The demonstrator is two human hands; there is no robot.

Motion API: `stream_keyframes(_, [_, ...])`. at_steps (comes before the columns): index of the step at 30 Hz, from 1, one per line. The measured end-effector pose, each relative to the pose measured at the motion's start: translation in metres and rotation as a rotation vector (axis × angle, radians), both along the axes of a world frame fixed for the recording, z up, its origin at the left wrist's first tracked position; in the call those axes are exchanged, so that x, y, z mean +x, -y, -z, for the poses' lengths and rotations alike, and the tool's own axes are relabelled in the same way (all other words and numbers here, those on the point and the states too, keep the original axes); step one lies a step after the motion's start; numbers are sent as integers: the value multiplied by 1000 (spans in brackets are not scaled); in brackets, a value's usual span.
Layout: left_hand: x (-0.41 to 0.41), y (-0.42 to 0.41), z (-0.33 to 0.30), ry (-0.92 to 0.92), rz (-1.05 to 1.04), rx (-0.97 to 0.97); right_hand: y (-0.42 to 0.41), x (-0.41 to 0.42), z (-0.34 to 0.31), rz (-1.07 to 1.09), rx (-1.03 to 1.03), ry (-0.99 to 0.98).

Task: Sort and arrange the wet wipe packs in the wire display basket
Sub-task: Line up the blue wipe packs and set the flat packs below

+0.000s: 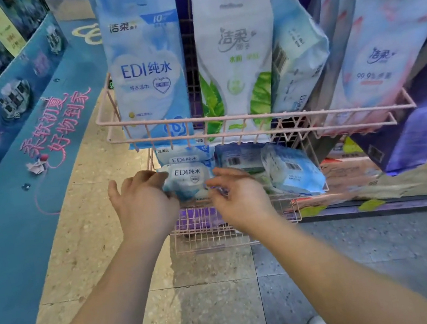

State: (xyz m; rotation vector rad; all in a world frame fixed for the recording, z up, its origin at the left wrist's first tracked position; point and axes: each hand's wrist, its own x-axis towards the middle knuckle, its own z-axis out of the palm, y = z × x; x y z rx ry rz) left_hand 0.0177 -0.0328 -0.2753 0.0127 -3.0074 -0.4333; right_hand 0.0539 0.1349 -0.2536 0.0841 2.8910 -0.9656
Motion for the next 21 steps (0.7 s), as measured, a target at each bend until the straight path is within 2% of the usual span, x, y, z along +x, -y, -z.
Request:
stream_keyframes(2, [5, -9, 1, 34, 125, -8, -16, 17, -4, 111, 25, -273])
stream_keyframes(4, [9, -13, 8, 77, 174, -2, -42, 31, 0, 263, 190, -448])
stream_keyframes(6, [7, -17, 10, 66, 147, 4, -73, 40, 4, 392, 303, -297])
stream_keyframes(8, [9, -26, 11, 42, 136, -5, -101, 44, 6, 418, 329, -48])
stream_keyframes(9, [11, -32, 10, 36, 148, 18, -113, 43, 7, 398, 305, 14])
stream_keyframes(13, [22, -61, 9, 50, 222, 230, -133, 40, 9, 452, 63, -117])
stream_keyframes(16, [29, -79, 3, 73, 197, 457, -134, 48, -3, 511, -301, -174])
stream_keyframes(17, [31, -83, -1, 118, 171, 589, -133, 50, -8, 515, -446, -167])
stream_keyframes(19, [31, -88, -11, 356, 148, 946, -126, 50, -12, 508, -706, -78])
stream_keyframes(21, [33, -90, -22, 576, 139, 1306, -112, 48, -11, 427, -774, 60])
